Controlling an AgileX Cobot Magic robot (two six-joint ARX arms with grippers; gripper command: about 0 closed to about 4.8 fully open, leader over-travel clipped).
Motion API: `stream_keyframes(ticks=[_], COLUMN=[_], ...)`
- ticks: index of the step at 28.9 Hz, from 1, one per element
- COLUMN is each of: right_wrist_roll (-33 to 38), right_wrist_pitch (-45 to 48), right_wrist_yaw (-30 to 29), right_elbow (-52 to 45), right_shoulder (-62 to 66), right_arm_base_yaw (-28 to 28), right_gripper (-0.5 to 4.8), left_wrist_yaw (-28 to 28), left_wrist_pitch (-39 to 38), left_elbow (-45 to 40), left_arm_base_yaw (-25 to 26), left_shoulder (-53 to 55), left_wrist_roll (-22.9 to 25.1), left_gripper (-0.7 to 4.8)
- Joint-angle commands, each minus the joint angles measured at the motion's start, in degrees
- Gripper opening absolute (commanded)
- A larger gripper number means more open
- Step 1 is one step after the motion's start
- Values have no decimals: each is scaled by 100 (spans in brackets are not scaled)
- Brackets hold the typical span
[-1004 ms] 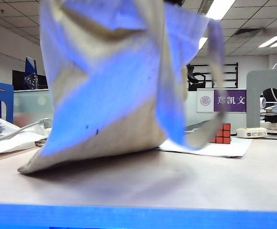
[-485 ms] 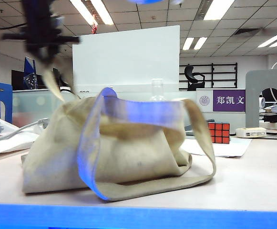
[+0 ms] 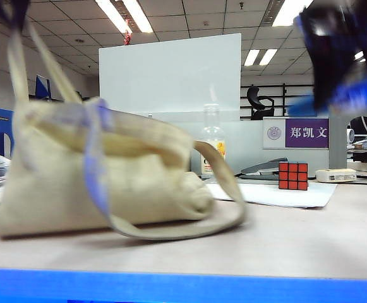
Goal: Take the glasses case out of the canvas bag and put it on the table.
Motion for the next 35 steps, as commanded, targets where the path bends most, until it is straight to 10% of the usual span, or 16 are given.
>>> stream_keyframes(ticks=[1, 4, 6, 9, 14, 20, 25, 35], right_wrist_roll=[166, 407, 516, 741, 1027, 1174, 979, 970], right_wrist_pitch=[1126, 1172, 1180, 1346, 1338, 1204, 1272, 1005], right_wrist_yaw=[-664, -1036, -1300, -1637, -1961, -2529, -2264, -1668], right_elbow=[-505, -501, -472, -459, 70, 1316, 2004, 2022], right_shoulder=[498, 1106, 1364, 1453, 1285, 479, -684, -2264], right_arm_base_yaw=[-435, -595, -599, -581, -525, -498, -498, -501], right_gripper=[217, 347, 479, 479, 479, 477, 143, 135], left_wrist_yaw=[866, 2107, 4046, 5565, 4894, 4996, 4988, 3648], left_wrist_pitch=[890, 1257, 1641, 2037, 2249, 4218, 6006, 1226], left_elbow=[46, 46, 46, 46, 66, 468, 1213, 1794], left_arm_base_yaw=[-4, -4, 2, 0, -227, -236, -234, -214], left_shoulder=[-398, -601, -614, -557, -557, -597, -597, -52], left_wrist_roll=[866, 870, 850, 780, 817, -120, -704, 966], left_gripper=[-5, -4, 0, 75, 479, 479, 479, 479])
